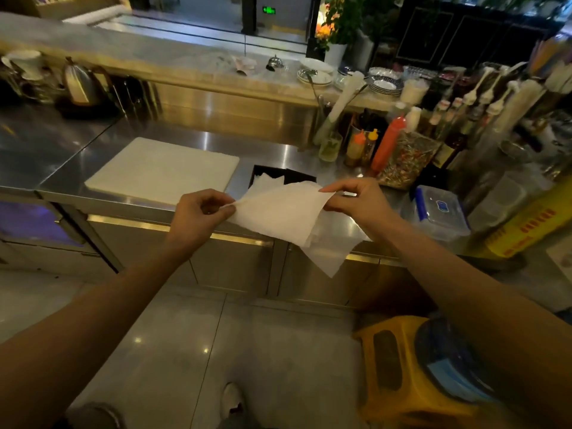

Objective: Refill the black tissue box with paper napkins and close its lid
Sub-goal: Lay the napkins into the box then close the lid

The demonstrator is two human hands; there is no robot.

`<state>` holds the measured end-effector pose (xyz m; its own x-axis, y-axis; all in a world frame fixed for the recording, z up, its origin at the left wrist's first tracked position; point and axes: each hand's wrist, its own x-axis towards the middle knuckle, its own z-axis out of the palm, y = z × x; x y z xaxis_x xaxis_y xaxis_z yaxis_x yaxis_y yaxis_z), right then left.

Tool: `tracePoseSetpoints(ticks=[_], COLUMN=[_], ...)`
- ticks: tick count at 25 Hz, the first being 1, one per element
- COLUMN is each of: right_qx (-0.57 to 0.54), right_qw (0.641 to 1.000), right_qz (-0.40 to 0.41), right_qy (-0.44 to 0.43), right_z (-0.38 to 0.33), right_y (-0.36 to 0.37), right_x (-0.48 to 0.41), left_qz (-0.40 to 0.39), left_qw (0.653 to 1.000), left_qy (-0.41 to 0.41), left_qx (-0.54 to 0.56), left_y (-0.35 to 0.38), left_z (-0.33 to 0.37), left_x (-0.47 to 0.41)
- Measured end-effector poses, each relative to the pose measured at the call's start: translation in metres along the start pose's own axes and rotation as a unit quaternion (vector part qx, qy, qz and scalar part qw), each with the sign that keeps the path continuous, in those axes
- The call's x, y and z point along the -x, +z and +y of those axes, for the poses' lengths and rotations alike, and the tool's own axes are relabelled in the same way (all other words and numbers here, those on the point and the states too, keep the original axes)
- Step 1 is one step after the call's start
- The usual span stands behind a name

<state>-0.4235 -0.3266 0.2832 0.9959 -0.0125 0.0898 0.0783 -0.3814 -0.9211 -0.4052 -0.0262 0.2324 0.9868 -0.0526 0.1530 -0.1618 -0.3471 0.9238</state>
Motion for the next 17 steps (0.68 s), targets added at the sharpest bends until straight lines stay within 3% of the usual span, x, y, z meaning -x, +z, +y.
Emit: tracePoseSetpoints(ticks=[6, 10, 13, 17], right_qx=[-0.026, -0.013, -0.011, -0.065], right_qw=[0.999, 0.999, 0.999, 0.998], right_qz=[0.004, -0.014, -0.003, 0.011], right_qy=[0.018, 0.028, 0.043, 0.024], right_z=[-0.001, 0.004, 0.012, 0.023], right_y=[0.047, 0.066, 0.074, 0.075], right_x=[-0.084, -0.137, -0.173, -0.225], left_qz=[-0.011, -0.034, -0.038, -0.066], left_qw=[0.990, 0.963, 0.905, 0.791], left_qy=[-0.112, -0.199, -0.304, -0.465], left_qx=[0.085, 0.179, 0.297, 0.392], left_y=[-0.003, 0.018, 0.044, 0.062], left_z=[-0.060, -0.092, -0.097, -0.088], left_x=[-0.073, -0.116, -0.139, -0.180])
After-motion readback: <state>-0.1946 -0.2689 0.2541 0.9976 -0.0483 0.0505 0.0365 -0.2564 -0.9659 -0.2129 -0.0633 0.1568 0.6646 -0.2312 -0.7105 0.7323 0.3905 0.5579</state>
